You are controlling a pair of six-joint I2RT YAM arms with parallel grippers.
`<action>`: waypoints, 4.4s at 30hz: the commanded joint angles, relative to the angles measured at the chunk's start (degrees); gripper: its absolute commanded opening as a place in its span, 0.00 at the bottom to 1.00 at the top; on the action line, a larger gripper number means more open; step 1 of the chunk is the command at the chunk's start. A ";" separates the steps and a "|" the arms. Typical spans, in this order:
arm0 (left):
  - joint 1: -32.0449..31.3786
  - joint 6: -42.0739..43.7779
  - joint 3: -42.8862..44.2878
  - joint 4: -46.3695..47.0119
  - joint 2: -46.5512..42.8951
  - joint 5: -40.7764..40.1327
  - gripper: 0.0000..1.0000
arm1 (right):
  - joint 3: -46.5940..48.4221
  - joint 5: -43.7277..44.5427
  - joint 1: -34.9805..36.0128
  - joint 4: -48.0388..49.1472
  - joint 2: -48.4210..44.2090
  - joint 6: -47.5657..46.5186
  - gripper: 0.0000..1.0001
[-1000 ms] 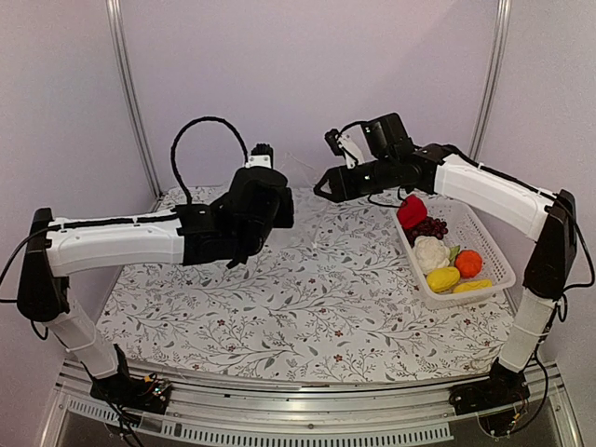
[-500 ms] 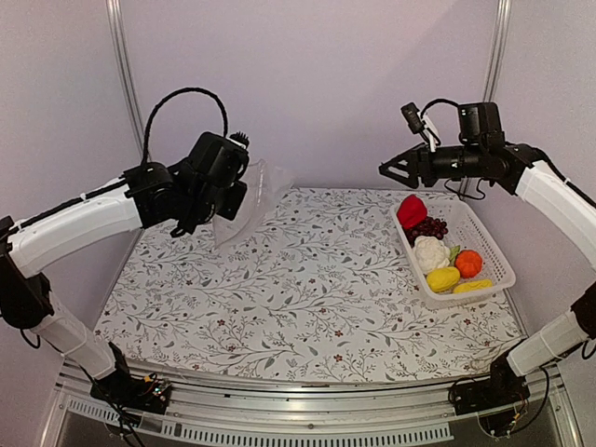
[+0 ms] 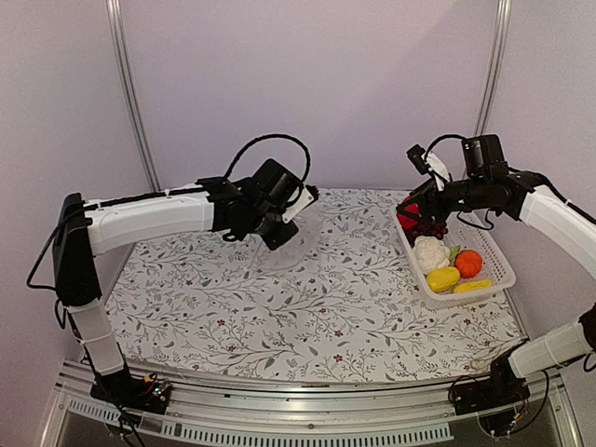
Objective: Place the food in the zip-top bag and seal the zipper
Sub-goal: Pick up the fake vegetable from the bin, then place the fake vegetable in the zipper food storage bag.
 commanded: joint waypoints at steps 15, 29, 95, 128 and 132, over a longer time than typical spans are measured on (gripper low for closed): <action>0.82 -10.92 -11.03 15.92 -6.58 24.09 0.00 | -3.27 3.20 -10.96 -3.38 4.60 -0.83 0.62; -0.87 -16.96 -11.88 18.18 -6.48 26.46 0.00 | 13.52 0.14 -17.61 -3.97 23.91 11.04 0.81; 6.22 -48.47 5.67 28.46 9.57 31.40 0.00 | 14.13 -20.87 -1.15 -6.15 2.50 4.80 0.45; 3.78 -48.88 3.67 34.37 4.15 40.25 0.00 | 21.05 7.99 7.59 1.04 17.45 5.43 0.47; 3.63 -49.68 3.15 34.38 3.05 39.25 0.00 | 22.26 4.07 7.72 -2.72 18.80 4.44 0.73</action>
